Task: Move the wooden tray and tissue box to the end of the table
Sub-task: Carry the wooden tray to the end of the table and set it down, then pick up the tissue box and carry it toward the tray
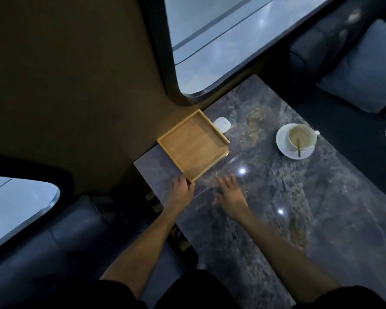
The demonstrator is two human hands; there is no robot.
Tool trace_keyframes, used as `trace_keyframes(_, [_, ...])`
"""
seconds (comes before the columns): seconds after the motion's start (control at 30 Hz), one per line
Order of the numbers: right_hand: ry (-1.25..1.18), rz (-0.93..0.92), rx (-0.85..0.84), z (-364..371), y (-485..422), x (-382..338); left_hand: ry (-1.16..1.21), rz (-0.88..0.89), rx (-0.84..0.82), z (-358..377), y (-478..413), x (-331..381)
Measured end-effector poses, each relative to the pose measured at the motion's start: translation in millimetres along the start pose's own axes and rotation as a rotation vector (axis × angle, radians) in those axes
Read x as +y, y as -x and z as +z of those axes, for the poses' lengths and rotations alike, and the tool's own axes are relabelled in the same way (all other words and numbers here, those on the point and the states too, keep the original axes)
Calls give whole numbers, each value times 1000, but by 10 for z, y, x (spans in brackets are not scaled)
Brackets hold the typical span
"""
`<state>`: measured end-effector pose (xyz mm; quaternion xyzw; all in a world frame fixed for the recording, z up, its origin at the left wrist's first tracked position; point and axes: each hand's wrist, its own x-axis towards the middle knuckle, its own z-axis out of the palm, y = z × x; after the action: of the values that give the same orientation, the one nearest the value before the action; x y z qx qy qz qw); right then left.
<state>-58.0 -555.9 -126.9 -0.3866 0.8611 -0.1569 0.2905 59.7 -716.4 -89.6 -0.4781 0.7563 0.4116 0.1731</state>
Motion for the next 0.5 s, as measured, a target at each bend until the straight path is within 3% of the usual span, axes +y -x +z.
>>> trace_keyframes(0.13, [-111, 34, 92, -231, 380, 22, -230, 122, -77, 79, 338, 119])
trace_keyframes(0.5, [-339, 175, 473, -477, 1791, 335, -2, 414, -39, 523, 1630, 630])
